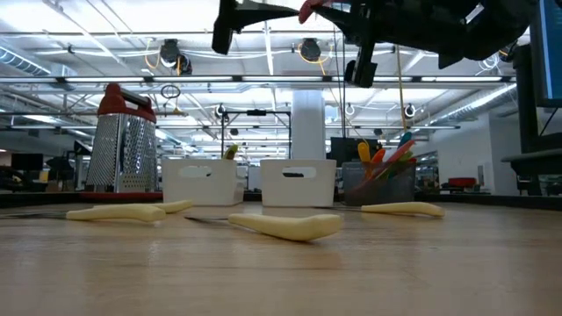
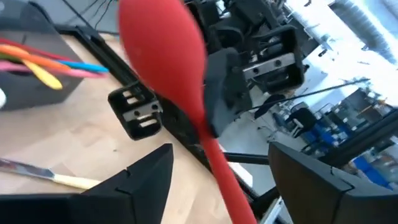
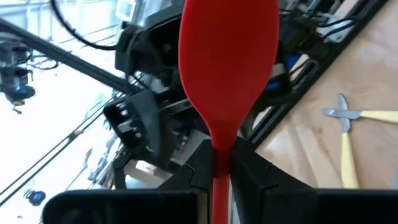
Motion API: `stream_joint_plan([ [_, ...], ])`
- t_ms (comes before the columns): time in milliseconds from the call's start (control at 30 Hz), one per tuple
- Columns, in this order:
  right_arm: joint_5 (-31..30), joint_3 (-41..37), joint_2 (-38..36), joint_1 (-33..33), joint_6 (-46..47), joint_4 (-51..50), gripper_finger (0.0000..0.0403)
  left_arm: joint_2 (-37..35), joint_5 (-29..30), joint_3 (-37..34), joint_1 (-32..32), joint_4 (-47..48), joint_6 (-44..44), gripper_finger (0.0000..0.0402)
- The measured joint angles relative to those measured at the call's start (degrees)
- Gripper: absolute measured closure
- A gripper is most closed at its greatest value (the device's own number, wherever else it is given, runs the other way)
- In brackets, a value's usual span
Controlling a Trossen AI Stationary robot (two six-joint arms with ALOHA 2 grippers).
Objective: Pick & Place Kitchen Items
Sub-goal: Put the red serving spoon into the left white bin
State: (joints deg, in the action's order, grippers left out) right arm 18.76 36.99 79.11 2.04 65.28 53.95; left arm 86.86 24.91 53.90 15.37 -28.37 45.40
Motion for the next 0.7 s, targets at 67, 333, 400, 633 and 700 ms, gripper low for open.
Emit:
stream_joint_plan([
  [67,1.09,0.00,0.00,0.34,0.00,1.02,0.0380,0.64,-0.86,0.12,-0.26,-0.19,2.38,0.0129],
  [333,2.54,0.00,-0.02,2.94,-0.22,1.41,0.0380,4.64,-3.75,0.12,-0.90,-5.33,7.79,0.0126],
  [400,2.71,0.00,-0.02,3.51,-0.41,1.03,0.0380,6.51,-5.12,0.95,-1.46,-7.92,8.45,0.0126],
  [633,5.51,0.00,-0.02,4.73,-0.21,0.86,0.0380,12.95,-11.63,8.19,-3.80,-6.06,7.82,0.0126],
  [700,5.58,0.00,-0.02,4.74,-0.22,0.81,0.0380,14.04,-14.86,10.00,-4.58,-6.09,7.04,0.0126],
])
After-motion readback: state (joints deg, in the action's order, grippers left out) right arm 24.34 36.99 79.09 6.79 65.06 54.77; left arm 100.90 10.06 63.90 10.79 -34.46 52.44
